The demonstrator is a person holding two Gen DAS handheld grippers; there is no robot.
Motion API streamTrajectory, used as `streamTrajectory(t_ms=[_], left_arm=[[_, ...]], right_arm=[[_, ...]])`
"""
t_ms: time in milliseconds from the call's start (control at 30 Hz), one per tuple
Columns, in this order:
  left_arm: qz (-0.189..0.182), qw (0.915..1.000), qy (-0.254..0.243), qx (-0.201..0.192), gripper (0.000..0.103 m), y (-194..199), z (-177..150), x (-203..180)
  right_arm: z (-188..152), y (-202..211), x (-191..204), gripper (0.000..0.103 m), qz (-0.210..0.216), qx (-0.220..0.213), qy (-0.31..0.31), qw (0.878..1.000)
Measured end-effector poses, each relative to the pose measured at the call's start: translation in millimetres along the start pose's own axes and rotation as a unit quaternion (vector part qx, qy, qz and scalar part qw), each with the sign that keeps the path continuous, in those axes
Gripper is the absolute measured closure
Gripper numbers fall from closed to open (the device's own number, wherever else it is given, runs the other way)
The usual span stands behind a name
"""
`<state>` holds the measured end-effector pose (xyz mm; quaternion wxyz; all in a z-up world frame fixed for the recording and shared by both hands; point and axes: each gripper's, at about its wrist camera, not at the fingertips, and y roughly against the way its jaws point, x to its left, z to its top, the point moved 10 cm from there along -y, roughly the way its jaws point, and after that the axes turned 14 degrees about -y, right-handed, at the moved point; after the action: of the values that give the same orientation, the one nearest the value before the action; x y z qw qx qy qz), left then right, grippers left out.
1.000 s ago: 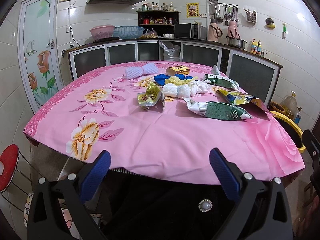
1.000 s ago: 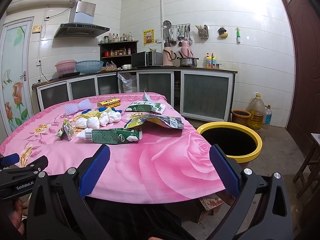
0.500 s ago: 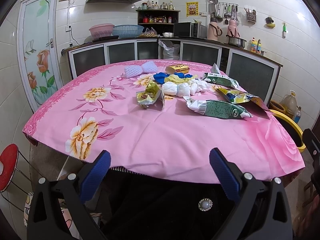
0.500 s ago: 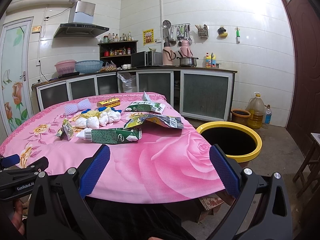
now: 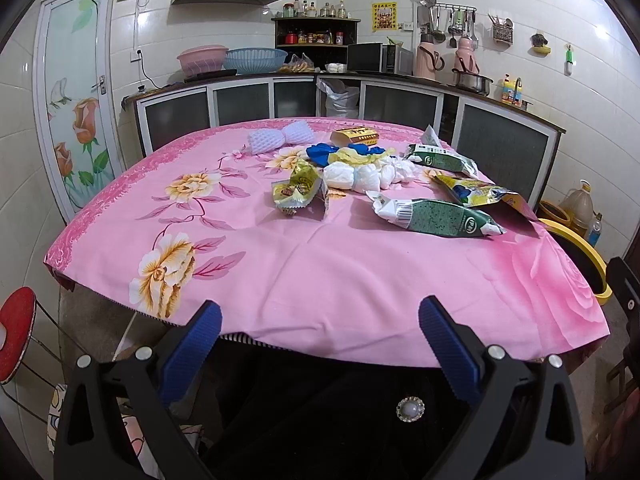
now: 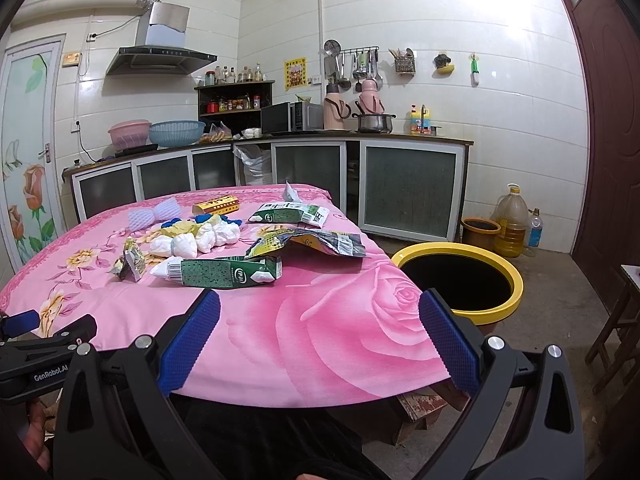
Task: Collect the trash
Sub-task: 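Grasp the yellow snack wrapper with the left tool while the right tool grasps the cartoon snack bag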
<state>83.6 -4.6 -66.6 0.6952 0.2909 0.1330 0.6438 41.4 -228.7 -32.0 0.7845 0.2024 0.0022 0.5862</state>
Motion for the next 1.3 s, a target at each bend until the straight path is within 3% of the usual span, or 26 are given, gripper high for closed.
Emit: streamTrajectory(t_ms=[433,600,733,833,900,967,1133,1300], left_arm=[[-0.008,1.0000,-0.005,0.001,0.008,-3,-1,-3],[-0.063,0.9979,-0.017,0.007,0.008,-9,-8,-18],[-0.095,0.9946,-0.035,0.025,0.008,-19,-13,-33],[-0.122,0.9910,-0.032,0.045,0.008,-33,-17,-37],[-0.143,0.9890,-0.009,0.038,0.008,-38,-10,-27],[-0.134,0.9907,0.005,0.022,0.008,-39,2,-9],[-0.104,0.9928,-0.055,0.022,0.008,-55,38,24],[-0.141,0.9862,-0.081,0.033,0.008,-77,64,39]], right_arm=[[6,1,-7,0.007,-0.009,-0.005,-0.004,1.000],[25,-9,-24,0.007,-0.031,-0.017,-0.022,0.999],[43,-24,-35,0.007,-0.026,-0.017,-0.025,0.999],[51,-41,-35,0.007,-0.006,0.005,-0.021,1.000],[50,-61,-29,0.007,0.017,0.046,-0.013,0.999],[44,-79,-23,0.007,0.042,0.093,-0.012,0.995],[31,-120,-15,0.007,0.082,0.175,-0.027,0.981],[24,-150,-11,0.007,0.077,0.209,-0.012,0.975]])
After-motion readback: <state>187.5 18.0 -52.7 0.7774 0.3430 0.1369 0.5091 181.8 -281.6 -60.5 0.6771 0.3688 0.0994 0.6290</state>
